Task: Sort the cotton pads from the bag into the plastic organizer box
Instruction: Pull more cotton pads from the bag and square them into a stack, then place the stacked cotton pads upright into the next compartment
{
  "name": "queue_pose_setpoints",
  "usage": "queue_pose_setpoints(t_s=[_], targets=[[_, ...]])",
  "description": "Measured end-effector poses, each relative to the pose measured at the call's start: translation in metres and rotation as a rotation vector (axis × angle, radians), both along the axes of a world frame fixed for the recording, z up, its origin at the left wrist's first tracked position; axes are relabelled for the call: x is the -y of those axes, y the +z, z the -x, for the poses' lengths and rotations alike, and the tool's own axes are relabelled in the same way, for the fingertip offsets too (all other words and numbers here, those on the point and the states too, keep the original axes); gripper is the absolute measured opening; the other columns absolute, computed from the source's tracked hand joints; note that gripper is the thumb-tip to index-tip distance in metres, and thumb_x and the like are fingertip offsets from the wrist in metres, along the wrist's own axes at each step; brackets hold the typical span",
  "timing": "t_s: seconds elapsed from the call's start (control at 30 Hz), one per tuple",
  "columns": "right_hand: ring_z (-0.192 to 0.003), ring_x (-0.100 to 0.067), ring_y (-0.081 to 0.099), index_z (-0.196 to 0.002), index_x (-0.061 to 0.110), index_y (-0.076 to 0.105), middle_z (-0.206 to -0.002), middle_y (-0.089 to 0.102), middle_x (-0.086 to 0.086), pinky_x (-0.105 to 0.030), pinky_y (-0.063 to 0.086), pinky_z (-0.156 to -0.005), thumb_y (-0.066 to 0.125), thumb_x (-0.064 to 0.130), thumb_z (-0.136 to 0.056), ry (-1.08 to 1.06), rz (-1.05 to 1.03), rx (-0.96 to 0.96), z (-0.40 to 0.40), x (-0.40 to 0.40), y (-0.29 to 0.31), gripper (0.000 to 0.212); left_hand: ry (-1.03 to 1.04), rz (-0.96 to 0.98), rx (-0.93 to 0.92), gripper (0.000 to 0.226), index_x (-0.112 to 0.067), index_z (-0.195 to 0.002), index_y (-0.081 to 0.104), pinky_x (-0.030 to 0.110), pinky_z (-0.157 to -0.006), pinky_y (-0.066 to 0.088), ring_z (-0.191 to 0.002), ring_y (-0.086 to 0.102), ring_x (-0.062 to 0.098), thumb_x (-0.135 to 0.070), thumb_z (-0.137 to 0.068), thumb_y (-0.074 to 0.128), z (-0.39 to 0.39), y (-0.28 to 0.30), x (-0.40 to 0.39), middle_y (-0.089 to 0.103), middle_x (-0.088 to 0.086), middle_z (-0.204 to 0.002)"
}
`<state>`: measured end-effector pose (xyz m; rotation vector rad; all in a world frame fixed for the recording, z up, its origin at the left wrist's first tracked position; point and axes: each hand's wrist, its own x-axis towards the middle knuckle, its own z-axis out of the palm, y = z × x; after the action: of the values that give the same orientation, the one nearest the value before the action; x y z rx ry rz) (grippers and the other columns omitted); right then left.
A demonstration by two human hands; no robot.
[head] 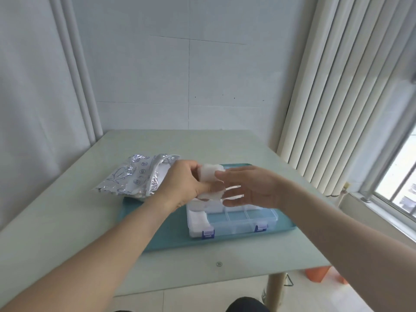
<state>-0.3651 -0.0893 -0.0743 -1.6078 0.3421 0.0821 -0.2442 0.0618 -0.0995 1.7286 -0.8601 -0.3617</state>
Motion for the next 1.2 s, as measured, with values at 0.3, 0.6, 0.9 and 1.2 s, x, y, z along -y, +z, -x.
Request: queue_pose_setpoints(t_s=[0.3,0.6,0.9,1.2], targets=[[-0.067,-0.016,0.070,-0.102,0.000,0.068,-0.086,0.072,-0.010,-0.023,0.056,-0.064,0.069,0.019,-0.094,-0.170,0.228,-0.248,-0.009,-0.024,-0.030,0.020,-0.022,-0.583,0.117,0.040,0.001,-0.101,0.062,0.028,-0.055,0.055,-0.059,0.069,0.027,-0.039,-0.098,0.057,-0.013,0.004,-0.046,0.073,0.015,-0.087],[-0.079,-0.023,0.058,-0.088,0.015,0.062,-0.087,0.064,-0.005,-0.031,0.047,-0.076,0.065,0.047,-0.091,-0.059,0.853,-0.447,-0.037,-0.050,-0.035,0.033,-0.145,-0.530,-0.228,0.046,0.021,-0.100,0.061,0.029,-0.053,0.058,-0.054,0.070,0.026,-0.025,-0.099,0.060,0.005,-0.005,-0.045,0.072,0.025,-0.076],[-0.046,-0.009,0.061,-0.076,0.006,0.073,-0.059,0.070,0.004,-0.019,0.051,-0.050,0.080,0.040,-0.080,-0.125,0.929,-0.338,-0.022,-0.049,-0.025,0.035,-0.172,-0.656,-0.160,0.021,0.015,-0.093,0.063,0.028,-0.056,0.059,-0.053,0.069,0.022,-0.005,-0.092,0.064,0.010,-0.004,-0.035,0.072,0.019,-0.072],[-0.079,-0.016,0.069,-0.100,0.011,0.076,-0.095,0.077,-0.004,-0.031,0.059,-0.077,0.089,0.056,-0.061,-0.152,1.035,-0.312,-0.021,-0.052,-0.034,0.060,-0.106,-0.721,-0.105,0.014,0.013,-0.083,0.061,0.032,-0.062,0.062,-0.055,0.069,0.026,0.001,-0.088,0.056,0.013,-0.003,-0.026,0.072,0.024,-0.077]])
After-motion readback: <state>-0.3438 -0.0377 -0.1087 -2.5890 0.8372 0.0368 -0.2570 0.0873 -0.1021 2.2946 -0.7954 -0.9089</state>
